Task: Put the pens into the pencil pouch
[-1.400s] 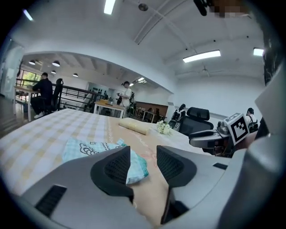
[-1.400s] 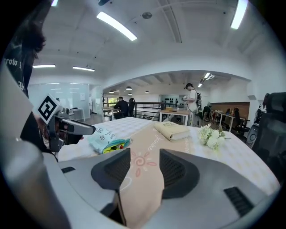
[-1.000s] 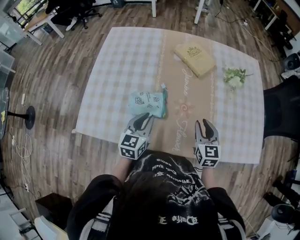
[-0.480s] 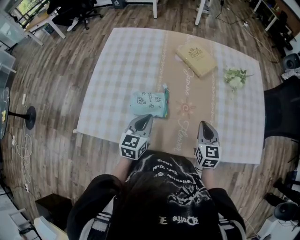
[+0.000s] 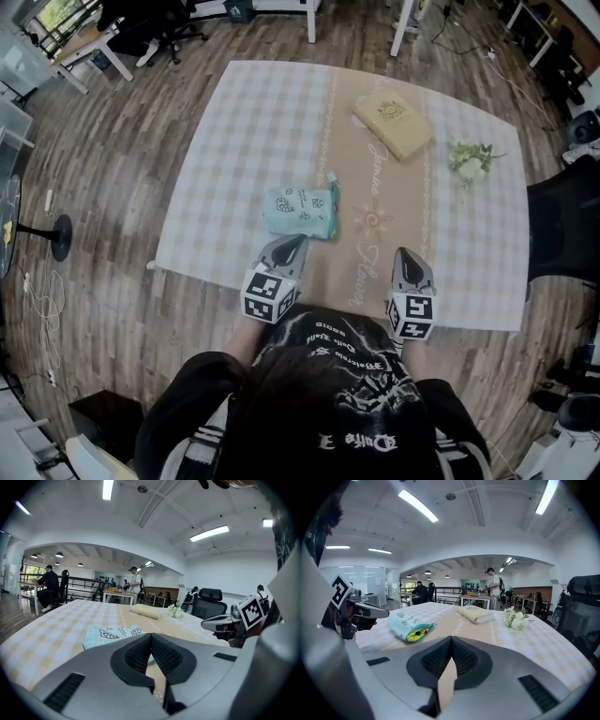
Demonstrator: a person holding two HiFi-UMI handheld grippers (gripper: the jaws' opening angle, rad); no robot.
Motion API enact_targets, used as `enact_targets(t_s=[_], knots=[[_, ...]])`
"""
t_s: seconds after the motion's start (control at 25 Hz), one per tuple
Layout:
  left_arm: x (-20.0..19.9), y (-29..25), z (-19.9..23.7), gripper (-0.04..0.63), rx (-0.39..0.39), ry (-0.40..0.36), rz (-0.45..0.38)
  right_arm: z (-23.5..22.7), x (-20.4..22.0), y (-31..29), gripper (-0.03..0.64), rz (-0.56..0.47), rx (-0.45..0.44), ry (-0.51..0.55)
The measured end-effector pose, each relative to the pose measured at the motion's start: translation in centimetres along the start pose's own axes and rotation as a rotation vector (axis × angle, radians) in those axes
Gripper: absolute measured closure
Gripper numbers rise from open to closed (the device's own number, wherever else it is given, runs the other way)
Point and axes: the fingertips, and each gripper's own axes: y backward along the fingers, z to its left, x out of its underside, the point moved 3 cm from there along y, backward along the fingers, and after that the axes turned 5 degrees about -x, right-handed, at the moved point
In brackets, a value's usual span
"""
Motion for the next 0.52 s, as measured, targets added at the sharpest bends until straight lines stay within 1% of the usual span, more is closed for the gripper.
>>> enact_targets(t_s=[0.52], knots=[[0.42, 0.33, -0.16, 0.575, -0.008, -0.009, 0.002, 0.59, 0.36, 0.13, 0.610, 0.006, -0.016, 0.026]])
